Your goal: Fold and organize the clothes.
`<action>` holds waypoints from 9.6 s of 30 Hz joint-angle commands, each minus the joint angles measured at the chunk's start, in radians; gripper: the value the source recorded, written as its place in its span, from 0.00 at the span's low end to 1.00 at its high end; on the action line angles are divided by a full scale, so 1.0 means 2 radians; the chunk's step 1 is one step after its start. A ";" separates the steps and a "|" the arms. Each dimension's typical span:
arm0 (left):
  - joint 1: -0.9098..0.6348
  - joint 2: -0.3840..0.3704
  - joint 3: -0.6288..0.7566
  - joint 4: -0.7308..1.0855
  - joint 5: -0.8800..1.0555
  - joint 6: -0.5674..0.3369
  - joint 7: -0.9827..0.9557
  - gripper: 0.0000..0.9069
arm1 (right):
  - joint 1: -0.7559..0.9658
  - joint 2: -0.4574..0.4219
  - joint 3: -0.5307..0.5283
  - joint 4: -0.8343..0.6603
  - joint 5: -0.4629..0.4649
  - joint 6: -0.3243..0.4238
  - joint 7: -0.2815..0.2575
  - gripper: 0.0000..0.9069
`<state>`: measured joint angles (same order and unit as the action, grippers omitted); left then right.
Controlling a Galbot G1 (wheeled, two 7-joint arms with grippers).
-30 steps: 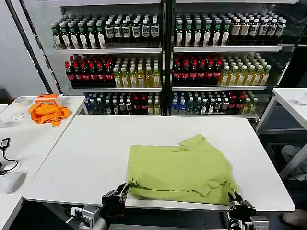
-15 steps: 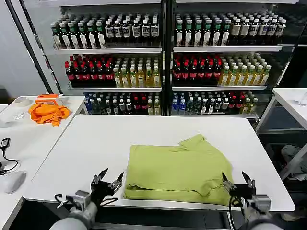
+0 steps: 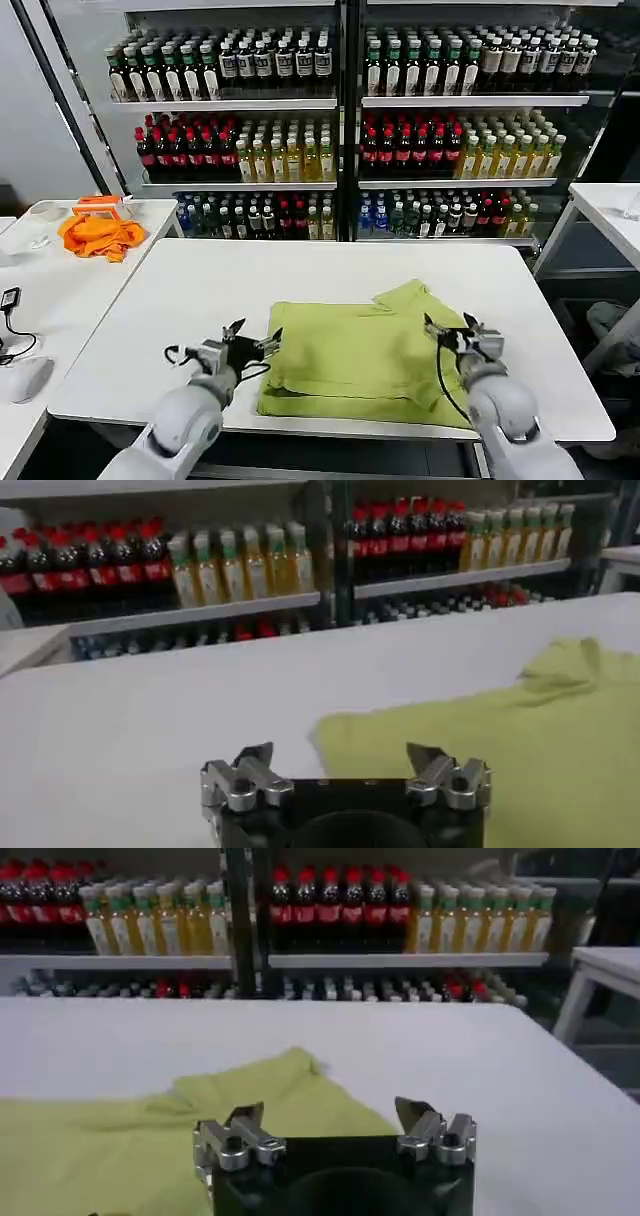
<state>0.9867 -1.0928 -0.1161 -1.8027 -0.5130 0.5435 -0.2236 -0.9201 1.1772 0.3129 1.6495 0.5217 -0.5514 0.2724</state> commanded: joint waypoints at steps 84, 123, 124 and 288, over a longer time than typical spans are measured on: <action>0.052 0.025 0.002 -0.059 -0.069 -0.043 0.011 0.02 | -0.150 -0.039 0.081 0.188 0.033 0.014 0.001 0.00; 0.171 -0.019 -0.030 -0.105 0.032 -0.079 -0.032 1.00 | -0.283 -0.003 0.109 0.247 -0.063 0.053 -0.013 1.00; 0.179 -0.022 -0.031 -0.110 0.032 -0.083 -0.037 1.00 | -0.287 -0.002 0.110 0.249 -0.065 0.054 -0.013 1.00; 0.115 -0.061 -0.087 -0.002 -0.279 -0.030 0.033 0.02 | -0.302 0.018 0.121 0.270 -0.054 0.054 -0.006 1.00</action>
<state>1.2095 -1.2027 -0.2818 -1.8333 -0.9539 0.4758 -0.1660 -1.5223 1.2132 0.5537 2.1882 0.4149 -0.4438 0.2604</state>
